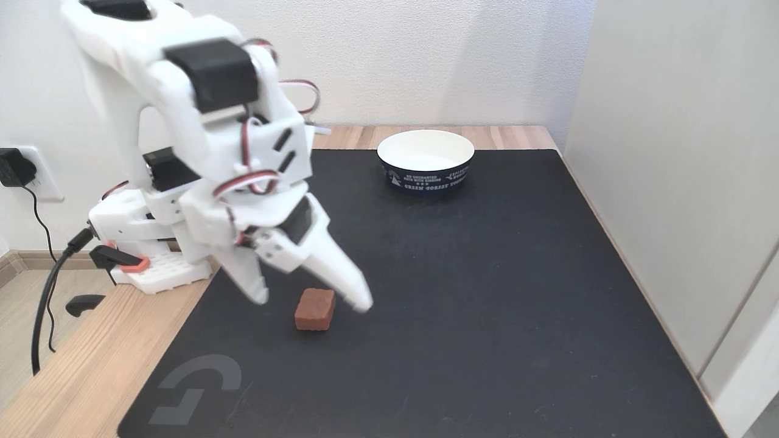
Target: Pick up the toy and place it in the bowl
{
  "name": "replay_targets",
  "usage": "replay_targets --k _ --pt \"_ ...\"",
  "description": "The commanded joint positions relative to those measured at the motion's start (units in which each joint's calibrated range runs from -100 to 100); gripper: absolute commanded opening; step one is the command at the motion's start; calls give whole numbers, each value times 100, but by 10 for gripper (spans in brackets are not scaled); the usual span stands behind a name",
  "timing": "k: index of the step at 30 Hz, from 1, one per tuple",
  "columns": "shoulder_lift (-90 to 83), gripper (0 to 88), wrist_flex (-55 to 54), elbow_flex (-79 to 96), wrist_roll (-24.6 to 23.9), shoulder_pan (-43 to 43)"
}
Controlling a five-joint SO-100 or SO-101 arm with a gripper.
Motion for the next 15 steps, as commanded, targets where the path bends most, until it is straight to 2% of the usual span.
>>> replay_targets --k 1,6,15 --pt "146 437 -131 81 34 -649" --pt "138 437 -131 370 -3 -1135" --pt "-129 437 -47 523 13 -1202"
